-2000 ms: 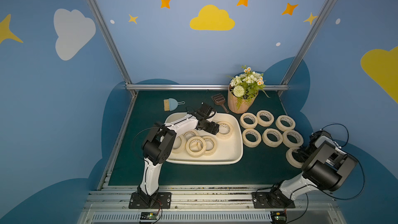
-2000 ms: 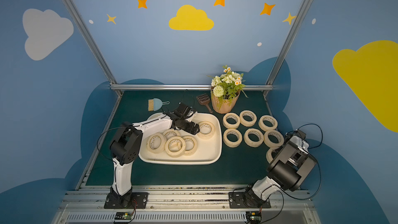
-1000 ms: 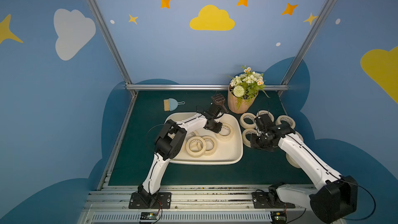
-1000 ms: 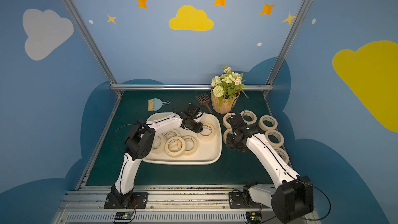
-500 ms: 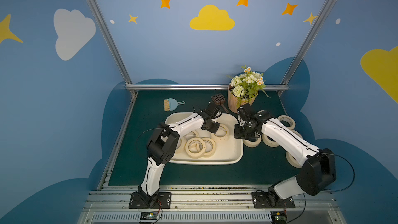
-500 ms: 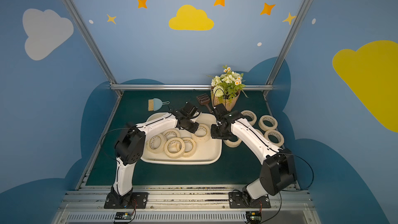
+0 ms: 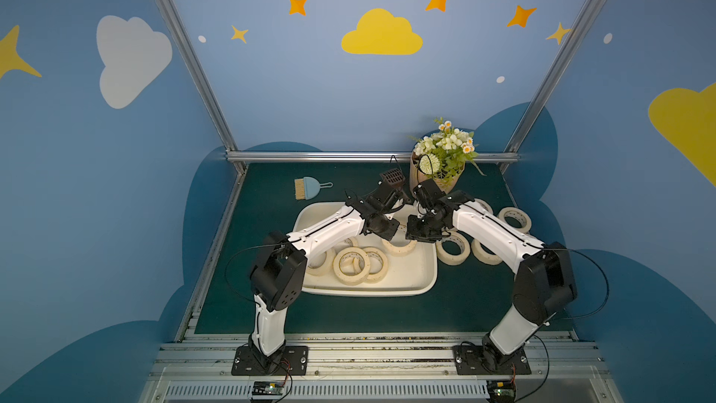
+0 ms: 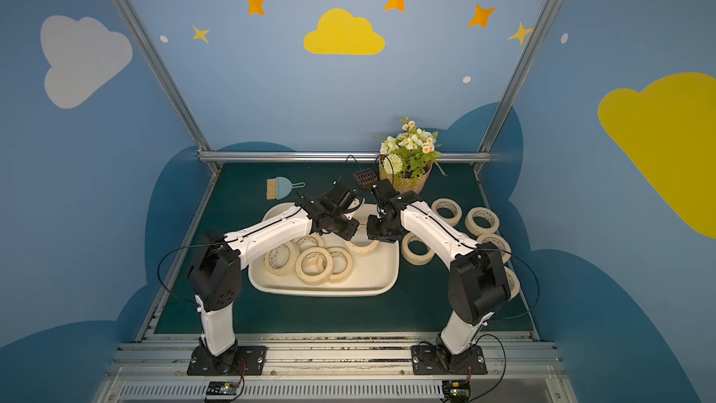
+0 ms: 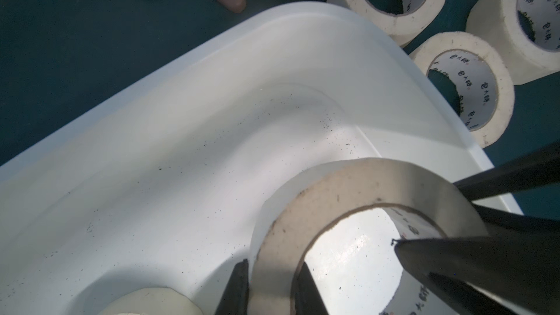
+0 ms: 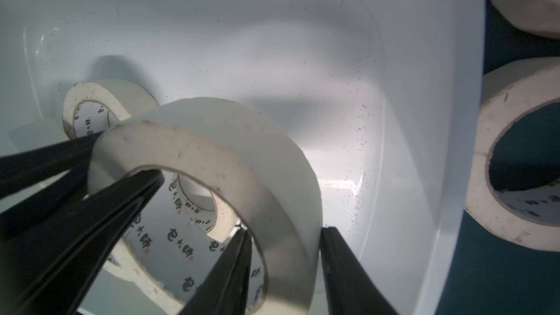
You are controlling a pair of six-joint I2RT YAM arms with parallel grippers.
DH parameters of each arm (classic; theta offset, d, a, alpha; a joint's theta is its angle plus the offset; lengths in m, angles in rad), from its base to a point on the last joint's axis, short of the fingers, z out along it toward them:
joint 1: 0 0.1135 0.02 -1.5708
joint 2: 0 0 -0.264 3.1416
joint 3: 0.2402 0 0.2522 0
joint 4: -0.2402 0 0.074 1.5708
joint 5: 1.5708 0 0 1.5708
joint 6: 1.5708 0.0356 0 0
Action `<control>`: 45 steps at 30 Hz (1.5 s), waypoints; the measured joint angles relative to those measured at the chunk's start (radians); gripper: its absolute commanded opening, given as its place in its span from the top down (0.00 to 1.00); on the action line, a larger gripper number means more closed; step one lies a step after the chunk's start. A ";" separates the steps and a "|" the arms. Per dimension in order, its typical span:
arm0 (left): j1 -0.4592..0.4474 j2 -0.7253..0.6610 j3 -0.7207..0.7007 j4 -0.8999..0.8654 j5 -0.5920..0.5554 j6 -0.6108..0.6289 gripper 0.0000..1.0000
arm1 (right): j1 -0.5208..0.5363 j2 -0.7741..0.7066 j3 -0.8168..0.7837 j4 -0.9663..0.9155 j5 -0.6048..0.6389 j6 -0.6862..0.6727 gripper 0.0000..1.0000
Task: Take out the art tape in the storage box
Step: Pick up the art tape from the storage box, then place the art tape at the center of the board.
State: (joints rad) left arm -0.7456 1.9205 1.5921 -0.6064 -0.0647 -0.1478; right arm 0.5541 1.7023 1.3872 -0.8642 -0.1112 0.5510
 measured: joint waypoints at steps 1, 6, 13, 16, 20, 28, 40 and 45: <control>0.000 0.000 -0.002 0.001 0.000 -0.003 0.77 | 0.000 0.001 -0.001 0.002 0.002 0.005 0.86; -0.011 -0.039 -0.019 0.032 0.019 -0.014 0.16 | 0.000 0.002 -0.007 -0.004 0.023 0.009 1.00; -0.019 -0.186 -0.112 0.047 0.053 -0.012 0.00 | -0.021 -0.011 -0.007 -0.026 0.060 -0.010 1.00; -0.019 -0.291 -0.160 0.036 0.042 -0.008 0.00 | -0.057 -0.053 -0.013 -0.054 0.093 -0.024 1.00; -0.013 -0.440 -0.236 0.023 0.014 -0.006 0.00 | -0.126 -0.200 -0.084 -0.093 0.146 -0.042 1.00; 0.112 -0.576 -0.474 0.015 0.022 -0.057 0.08 | -0.319 -0.628 -0.426 -0.193 0.274 -0.032 1.00; 0.130 -0.558 -0.563 0.001 0.044 -0.097 0.15 | -0.914 -0.467 -0.576 -0.085 0.202 -0.068 1.00; 0.131 -0.557 -0.567 0.002 0.047 -0.100 0.16 | -1.020 -0.261 -0.567 -0.035 0.148 -0.116 1.00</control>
State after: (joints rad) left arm -0.6147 1.3632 1.0252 -0.6048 -0.0177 -0.2481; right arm -0.4664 1.4410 0.8200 -0.8997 0.0364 0.4355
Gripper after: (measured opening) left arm 0.842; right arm 0.211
